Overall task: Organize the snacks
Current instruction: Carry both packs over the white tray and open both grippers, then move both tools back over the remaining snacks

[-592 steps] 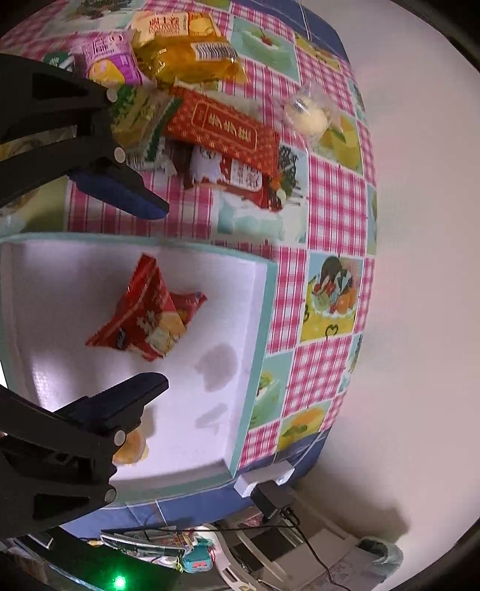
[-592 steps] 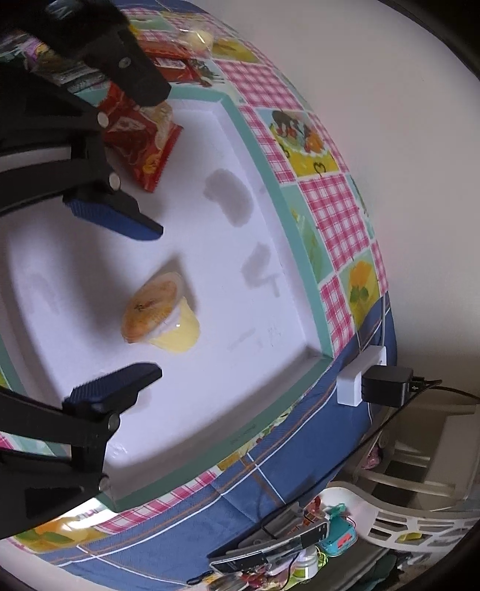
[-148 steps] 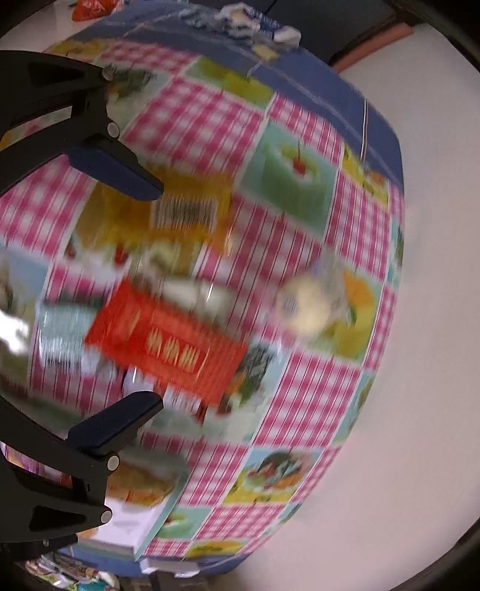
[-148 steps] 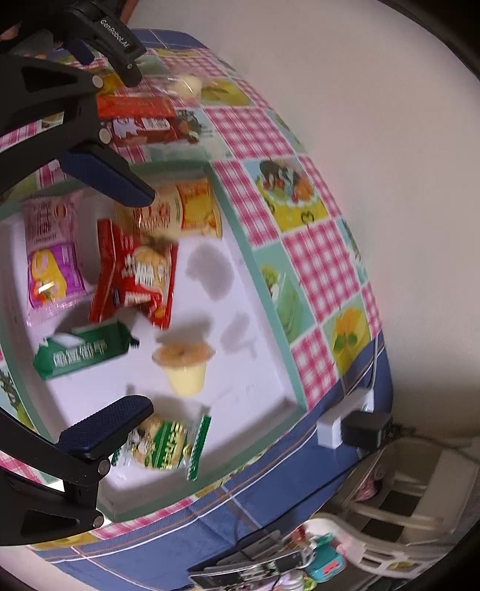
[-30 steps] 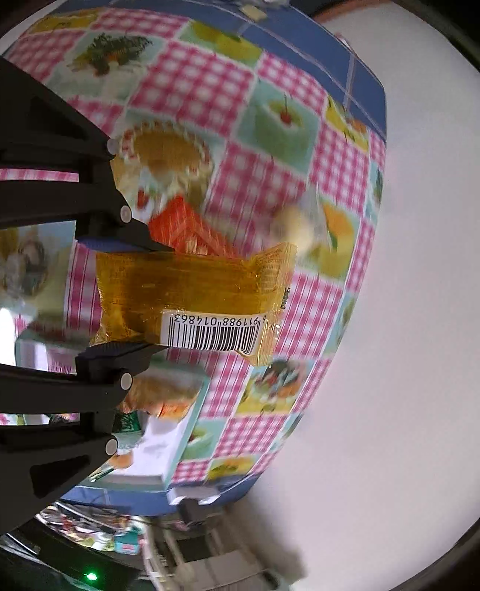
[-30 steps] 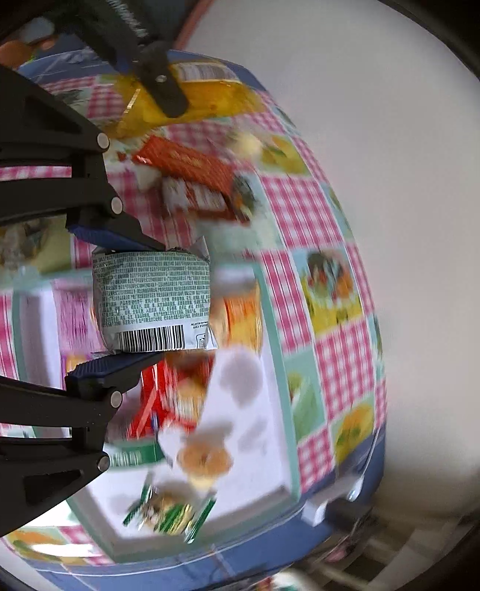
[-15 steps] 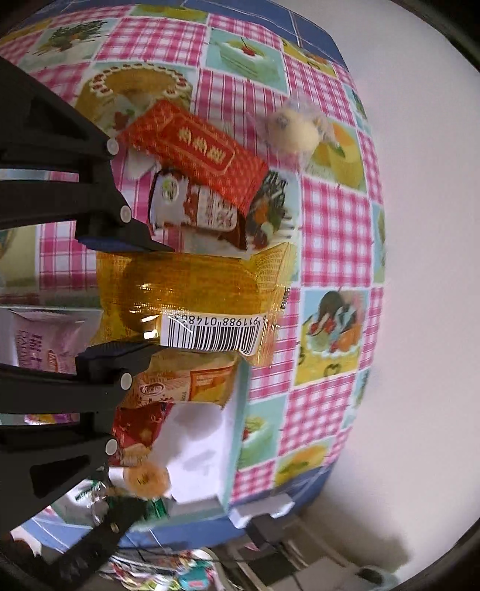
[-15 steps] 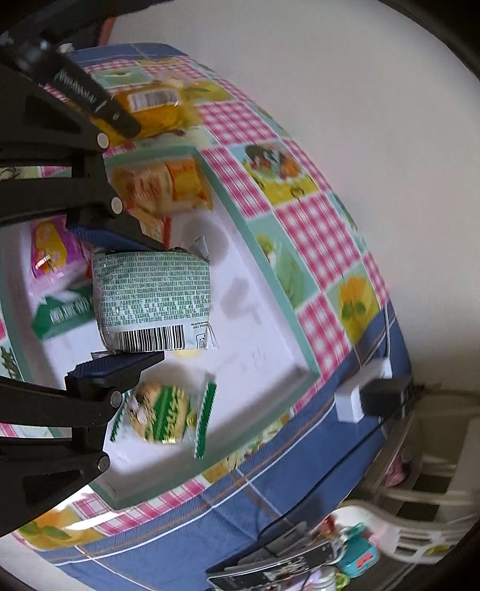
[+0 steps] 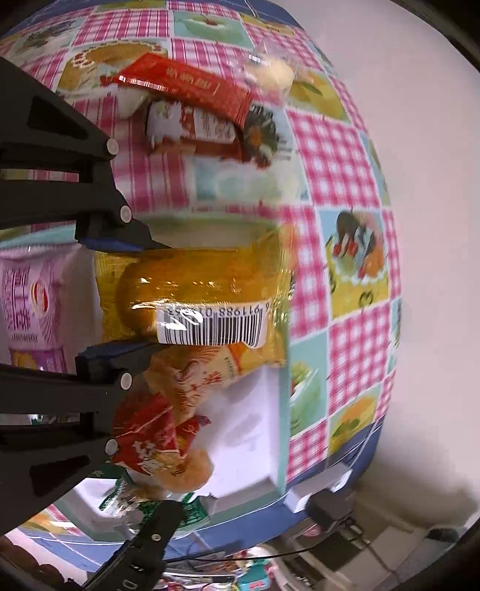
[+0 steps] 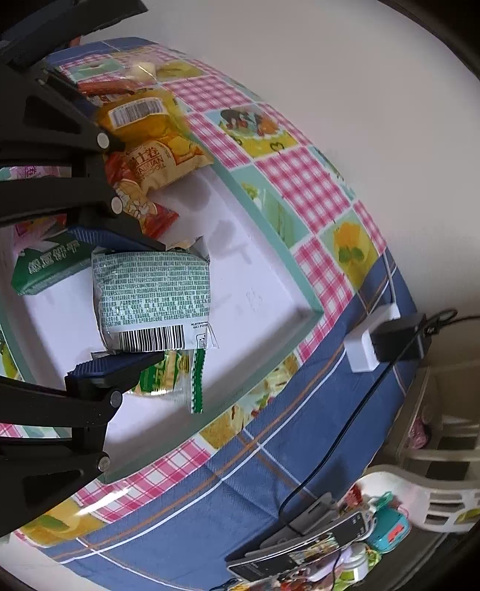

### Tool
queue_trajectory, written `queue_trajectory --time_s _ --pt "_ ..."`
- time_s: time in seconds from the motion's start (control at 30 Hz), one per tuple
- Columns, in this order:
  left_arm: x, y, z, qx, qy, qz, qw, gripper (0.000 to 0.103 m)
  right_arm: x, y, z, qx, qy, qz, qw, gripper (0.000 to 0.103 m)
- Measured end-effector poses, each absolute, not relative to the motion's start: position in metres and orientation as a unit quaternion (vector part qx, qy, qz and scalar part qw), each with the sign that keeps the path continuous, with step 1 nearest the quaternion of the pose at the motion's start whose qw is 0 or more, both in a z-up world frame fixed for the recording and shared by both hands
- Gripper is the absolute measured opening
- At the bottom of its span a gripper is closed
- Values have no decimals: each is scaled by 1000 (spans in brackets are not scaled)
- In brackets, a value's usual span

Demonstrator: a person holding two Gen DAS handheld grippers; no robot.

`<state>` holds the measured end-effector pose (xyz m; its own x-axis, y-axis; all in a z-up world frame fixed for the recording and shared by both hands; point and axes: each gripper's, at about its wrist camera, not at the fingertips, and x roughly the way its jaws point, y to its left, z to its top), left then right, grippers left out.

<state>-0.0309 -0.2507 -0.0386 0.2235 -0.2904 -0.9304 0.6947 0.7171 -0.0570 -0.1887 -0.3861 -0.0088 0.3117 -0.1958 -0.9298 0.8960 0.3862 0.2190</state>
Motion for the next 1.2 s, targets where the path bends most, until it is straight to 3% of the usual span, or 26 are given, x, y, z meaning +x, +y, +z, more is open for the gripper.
queue_trajectory --time_s 0.23,0.33,0.53,0.6,0.67,0.83,0.93,1.2 --pt "-33 -253 -40 187 549 -323 748 42 -193 -390 -16 400 452 -397 691 55" --pt "-30 -251 -34 182 556 -315 747 52 -193 -390 -13 393 453 -398 694 64" --pt "-22 -241 -16 159 570 -299 749 58 -194 -389 -5 386 449 -397 701 75" --pt "-19 -236 -11 149 573 -290 752 64 -193 -387 -1 379 448 -396 706 80" --pt "-15 -230 -5 144 569 -274 762 77 -191 -385 2 374 447 -393 711 85" --pt "-4 -211 7 119 558 -237 787 84 -186 -377 8 362 446 -384 723 95" --pt "3 -199 9 103 556 -212 797 84 -181 -371 10 353 448 -379 729 99" --pt "22 -167 9 60 563 -158 809 85 -164 -349 12 331 460 -358 742 100"
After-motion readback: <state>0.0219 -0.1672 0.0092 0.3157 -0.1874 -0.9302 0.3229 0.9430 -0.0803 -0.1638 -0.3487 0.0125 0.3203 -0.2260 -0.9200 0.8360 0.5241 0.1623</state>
